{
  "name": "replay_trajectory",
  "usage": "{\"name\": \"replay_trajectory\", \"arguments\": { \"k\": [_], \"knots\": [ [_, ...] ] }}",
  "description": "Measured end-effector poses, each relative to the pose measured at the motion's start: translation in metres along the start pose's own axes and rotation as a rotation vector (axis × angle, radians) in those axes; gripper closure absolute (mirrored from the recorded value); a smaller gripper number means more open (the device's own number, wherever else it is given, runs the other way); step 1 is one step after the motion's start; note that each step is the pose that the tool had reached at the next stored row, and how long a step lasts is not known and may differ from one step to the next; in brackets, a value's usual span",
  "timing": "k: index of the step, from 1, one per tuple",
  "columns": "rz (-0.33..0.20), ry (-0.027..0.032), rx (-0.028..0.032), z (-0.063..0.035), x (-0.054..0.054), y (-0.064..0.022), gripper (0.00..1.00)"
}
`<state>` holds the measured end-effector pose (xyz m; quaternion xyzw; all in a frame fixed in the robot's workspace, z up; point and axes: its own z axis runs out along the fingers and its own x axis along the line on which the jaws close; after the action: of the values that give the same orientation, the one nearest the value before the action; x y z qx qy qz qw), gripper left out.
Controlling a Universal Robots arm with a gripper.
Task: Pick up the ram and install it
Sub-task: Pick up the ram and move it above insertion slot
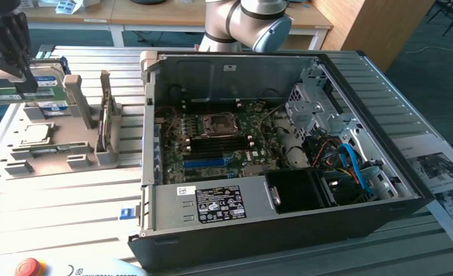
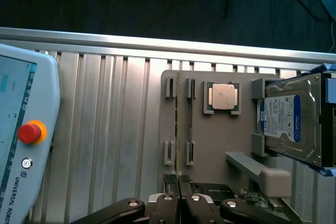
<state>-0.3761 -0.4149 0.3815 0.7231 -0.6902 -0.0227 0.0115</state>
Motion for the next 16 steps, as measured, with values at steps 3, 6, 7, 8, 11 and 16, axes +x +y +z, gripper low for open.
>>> {"name": "replay_trajectory", "arguments": {
  "k": [3, 6, 7, 8, 11, 16],
  "knots": [
    [0.000, -0.0001, 0.0002, -0.0040, 0.000, 0.0002, 0.88],
    [0.000, -0.0001, 0.0002, -0.0041, 0.000, 0.0002, 0.88],
    [0.000, 0.0000, 0.0001, -0.0042, 0.000, -0.0003, 0.88],
    [0.000, 0.0001, -0.0001, -0.0043, 0.000, -0.0013, 0.88],
    [0.000, 0.0000, 0.0000, -0.0045, 0.000, -0.0060, 0.88],
    [0.000, -0.0001, -0.0023, -0.0051, 0.001, -0.0203, 0.88]
  ]
}}
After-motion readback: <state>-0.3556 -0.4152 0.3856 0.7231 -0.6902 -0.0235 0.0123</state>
